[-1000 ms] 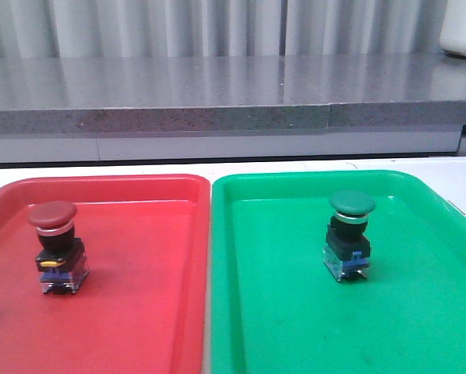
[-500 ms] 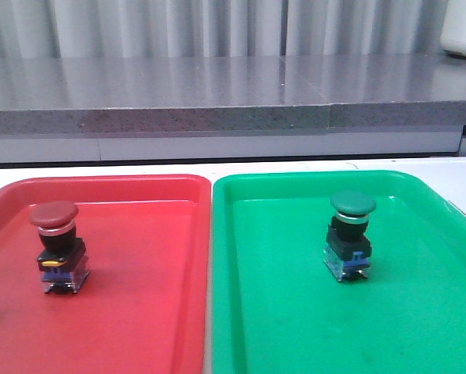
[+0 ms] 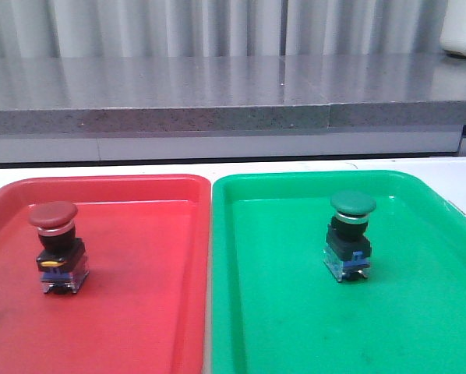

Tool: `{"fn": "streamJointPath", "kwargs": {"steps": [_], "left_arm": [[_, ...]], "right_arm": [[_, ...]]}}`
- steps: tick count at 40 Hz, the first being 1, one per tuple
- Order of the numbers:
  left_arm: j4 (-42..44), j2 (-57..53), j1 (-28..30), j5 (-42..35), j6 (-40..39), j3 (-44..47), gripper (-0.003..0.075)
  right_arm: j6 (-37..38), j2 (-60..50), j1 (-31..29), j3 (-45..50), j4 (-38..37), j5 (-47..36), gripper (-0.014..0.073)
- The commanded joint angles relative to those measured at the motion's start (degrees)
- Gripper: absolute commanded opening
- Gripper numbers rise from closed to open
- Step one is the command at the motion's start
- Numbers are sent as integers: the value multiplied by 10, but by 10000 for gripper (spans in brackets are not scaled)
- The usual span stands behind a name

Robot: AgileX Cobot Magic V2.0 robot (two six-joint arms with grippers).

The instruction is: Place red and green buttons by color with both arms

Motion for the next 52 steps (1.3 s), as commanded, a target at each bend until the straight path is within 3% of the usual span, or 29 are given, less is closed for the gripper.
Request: {"fn": "streamJointPath", "kwargs": {"steps": [1, 30, 35, 44, 52], "left_arm": [[-2, -9, 2, -52, 1, 13, -20], [-2, -9, 2, -52, 1, 13, -20], [-2, -9, 2, -52, 1, 13, -20], [-2, -9, 2, -52, 1, 13, -20], [-2, -9, 2, -52, 1, 13, -20]], "right_arm": [[0, 6, -3, -14, -9, -46, -124], [0, 6, -3, -12, -9, -50, -124], [-12, 3, -3, 23, 0, -90, -124], [-130, -42, -15, 145, 112, -222, -124], [-133, -94, -77, 227, 139, -227, -124]]}}
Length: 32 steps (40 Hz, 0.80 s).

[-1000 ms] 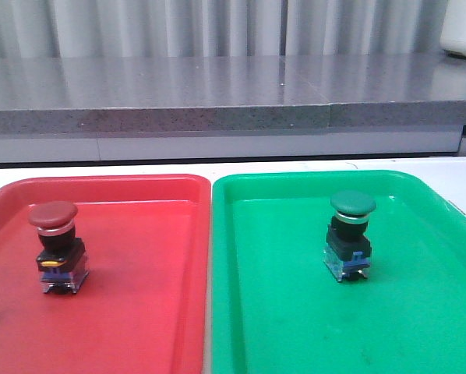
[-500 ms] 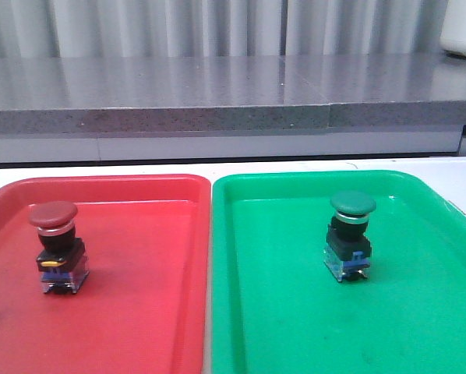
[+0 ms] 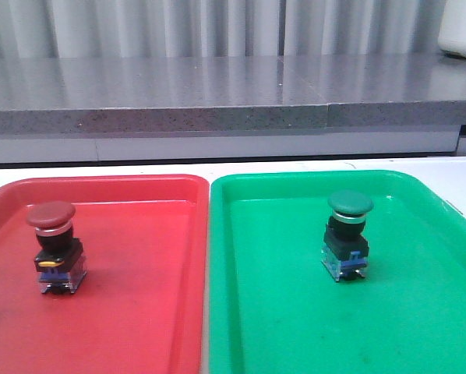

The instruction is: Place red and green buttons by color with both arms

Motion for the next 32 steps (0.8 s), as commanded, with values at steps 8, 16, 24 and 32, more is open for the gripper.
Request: {"fn": "streamJointPath", "kwargs": {"steps": [8, 16, 24, 32], "left_arm": [[-2, -8, 2, -48, 1, 13, -20], [-2, -8, 2, -48, 1, 13, -20], [-2, -8, 2, -48, 1, 13, -20], [-2, -8, 2, -48, 1, 13, -20]], "right_arm": [[-8, -13, -48, 8, 6, -27, -124], [-8, -13, -48, 8, 6, -26, -124], [-8, -13, -48, 8, 6, -26, -124], [-8, -13, -48, 8, 6, -26, -124]]}}
